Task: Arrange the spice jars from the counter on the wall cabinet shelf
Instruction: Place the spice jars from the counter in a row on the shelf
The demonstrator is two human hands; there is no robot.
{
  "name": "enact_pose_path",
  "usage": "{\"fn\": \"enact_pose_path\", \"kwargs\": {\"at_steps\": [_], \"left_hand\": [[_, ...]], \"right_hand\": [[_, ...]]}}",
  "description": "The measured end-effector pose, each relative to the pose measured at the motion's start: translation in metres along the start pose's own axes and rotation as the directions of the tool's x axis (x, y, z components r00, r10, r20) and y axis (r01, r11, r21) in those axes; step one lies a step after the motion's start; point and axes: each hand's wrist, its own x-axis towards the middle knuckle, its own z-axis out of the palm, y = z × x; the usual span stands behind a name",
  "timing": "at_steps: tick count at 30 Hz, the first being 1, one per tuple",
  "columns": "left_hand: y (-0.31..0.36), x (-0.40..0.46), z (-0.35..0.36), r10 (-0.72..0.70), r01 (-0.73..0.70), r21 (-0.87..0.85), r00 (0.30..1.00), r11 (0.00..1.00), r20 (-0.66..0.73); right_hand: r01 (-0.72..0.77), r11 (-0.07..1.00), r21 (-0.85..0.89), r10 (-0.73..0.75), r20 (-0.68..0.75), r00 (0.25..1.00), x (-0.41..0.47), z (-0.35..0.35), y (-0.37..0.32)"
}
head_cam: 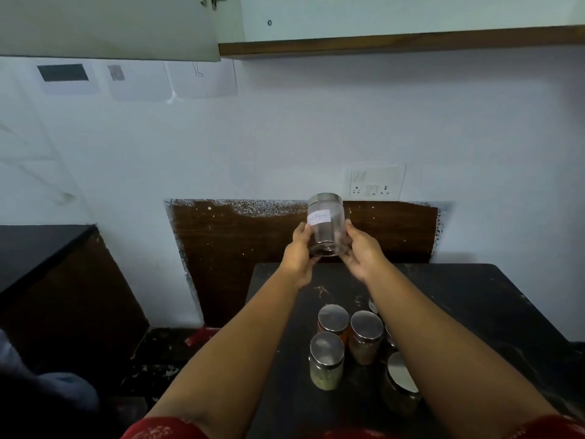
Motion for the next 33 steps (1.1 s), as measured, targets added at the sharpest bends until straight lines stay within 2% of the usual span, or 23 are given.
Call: {"fn": "enact_pose_path", "kwargs": {"at_steps": [2, 4, 7, 14, 17, 19, 21, 23, 25, 27, 29, 31, 33], "left_hand": [[0.005, 0.006, -0.008, 0.062, -0.063, 0.017, 0.997, 0.998, 0.034], [0.009, 0.011, -0.012, 0.113, -0.115, 0.025, 0.99, 0.993, 0.085], [0.014, 0.018, -0.012, 0.121, -0.119, -0.025, 0.987, 0.993, 0.105], [0.034, 0.038, -0.012, 0.164, -0.162, -0.04, 0.985, 0.986, 0.052], [0.046, 0.045, -0.011, 0.181, -0.181, 0.048, 0.983, 0.982, 0.01], [0.059, 0.047, -0.008, 0.232, -0.229, 0.086, 0.972, 0.97, -0.023], [0.088, 0.047, -0.002, 0.358, -0.353, 0.113, 0.934, 0.929, -0.021], [0.124, 0.045, 0.007, 0.507, -0.503, 0.144, 0.862, 0.852, 0.007], [0.166, 0.046, 0.018, 0.633, -0.628, 0.172, 0.773, 0.759, 0.032], [0.208, 0.051, 0.028, 0.723, -0.717, 0.177, 0.69, 0.674, 0.042], [0.254, 0.058, 0.037, 0.798, -0.789, 0.194, 0.601, 0.583, 0.049], [0.299, 0.065, 0.044, 0.839, -0.817, 0.292, 0.539, 0.498, 0.078], [0.34, 0.078, 0.047, 0.847, -0.809, 0.413, 0.511, 0.418, 0.144]], "right_hand": [[0.062, 0.994, -0.094, -0.062, 0.004, 0.998, 0.006, 0.006, -0.002], [0.115, 0.98, -0.165, -0.105, 0.07, 0.992, 0.01, 0.012, -0.001], [0.186, 0.958, -0.218, -0.147, 0.182, 0.972, 0.018, 0.017, 0.003], [0.221, 0.949, -0.226, -0.175, 0.206, 0.963, 0.034, 0.033, -0.013], [0.227, 0.935, -0.272, -0.175, 0.201, 0.964, 0.044, 0.039, -0.019], [0.265, 0.895, -0.358, -0.212, 0.181, 0.96, 0.046, 0.046, -0.029], [0.339, 0.843, -0.417, -0.292, 0.174, 0.94, 0.049, 0.059, -0.052], [0.456, 0.781, -0.427, -0.413, 0.193, 0.89, 0.044, 0.077, -0.085], [0.61, 0.643, -0.463, -0.595, 0.201, 0.778, 0.035, 0.099, -0.124], [0.75, 0.407, -0.521, -0.779, 0.231, 0.583, 0.024, 0.122, -0.162], [0.827, 0.22, -0.516, -0.868, 0.283, 0.408, 0.022, 0.145, -0.199], [0.838, 0.205, -0.506, -0.88, 0.279, 0.385, 0.028, 0.166, -0.232], [0.812, 0.266, -0.519, -0.862, 0.249, 0.441, 0.036, 0.185, -0.264]]}}
